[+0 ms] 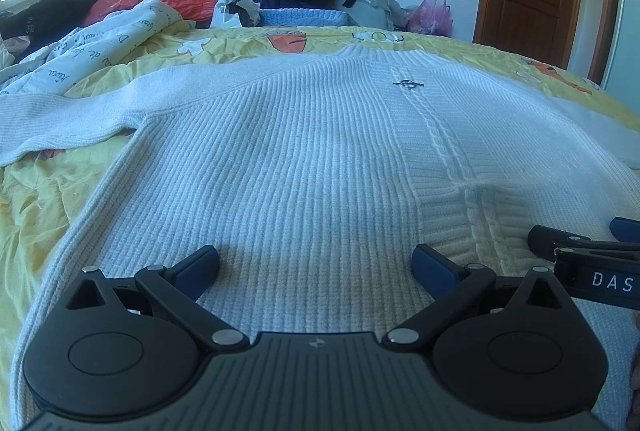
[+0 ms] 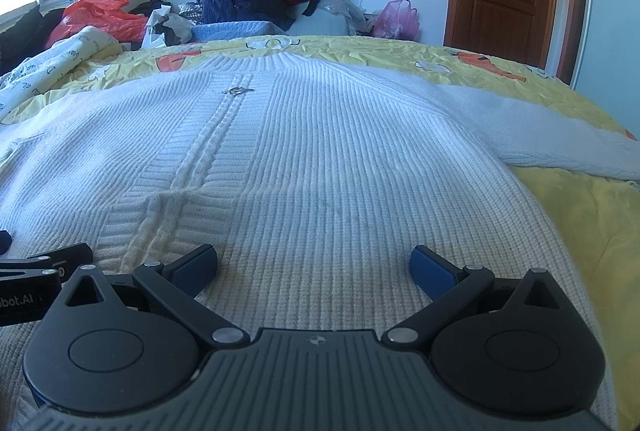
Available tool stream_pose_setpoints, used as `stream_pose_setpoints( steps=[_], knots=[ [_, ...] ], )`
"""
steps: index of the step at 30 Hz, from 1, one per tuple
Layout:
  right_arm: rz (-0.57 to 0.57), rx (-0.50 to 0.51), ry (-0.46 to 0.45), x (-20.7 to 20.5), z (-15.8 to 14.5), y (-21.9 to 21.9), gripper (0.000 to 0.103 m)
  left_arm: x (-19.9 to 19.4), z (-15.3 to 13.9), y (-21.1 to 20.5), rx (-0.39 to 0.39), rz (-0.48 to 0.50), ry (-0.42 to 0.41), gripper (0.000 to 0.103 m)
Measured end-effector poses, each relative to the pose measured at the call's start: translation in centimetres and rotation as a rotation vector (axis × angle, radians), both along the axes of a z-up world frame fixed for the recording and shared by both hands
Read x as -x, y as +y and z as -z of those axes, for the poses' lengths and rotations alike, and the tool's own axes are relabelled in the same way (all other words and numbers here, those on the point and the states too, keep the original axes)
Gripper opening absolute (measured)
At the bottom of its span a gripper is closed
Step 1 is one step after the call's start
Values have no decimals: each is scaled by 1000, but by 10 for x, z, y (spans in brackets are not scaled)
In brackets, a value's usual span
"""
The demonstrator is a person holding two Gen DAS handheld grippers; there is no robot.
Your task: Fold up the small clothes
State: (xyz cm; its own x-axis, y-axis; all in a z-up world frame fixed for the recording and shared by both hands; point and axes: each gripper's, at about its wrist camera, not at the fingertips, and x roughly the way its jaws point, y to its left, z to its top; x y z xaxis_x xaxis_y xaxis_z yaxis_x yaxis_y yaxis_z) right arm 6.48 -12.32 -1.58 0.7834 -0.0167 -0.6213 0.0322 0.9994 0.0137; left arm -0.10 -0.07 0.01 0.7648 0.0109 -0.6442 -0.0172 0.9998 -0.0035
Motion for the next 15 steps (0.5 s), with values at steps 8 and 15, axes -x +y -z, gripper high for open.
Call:
stream_pose_setpoints(
  steps=[8, 15],
  knots=[
    [-45, -84, -4, 4, -9, -16, 102, 0, 0, 0, 0, 0, 0, 103],
    [126, -322, -326, 38, -57, -130, 103, 0, 0, 0, -2, 0, 0, 103]
  ],
)
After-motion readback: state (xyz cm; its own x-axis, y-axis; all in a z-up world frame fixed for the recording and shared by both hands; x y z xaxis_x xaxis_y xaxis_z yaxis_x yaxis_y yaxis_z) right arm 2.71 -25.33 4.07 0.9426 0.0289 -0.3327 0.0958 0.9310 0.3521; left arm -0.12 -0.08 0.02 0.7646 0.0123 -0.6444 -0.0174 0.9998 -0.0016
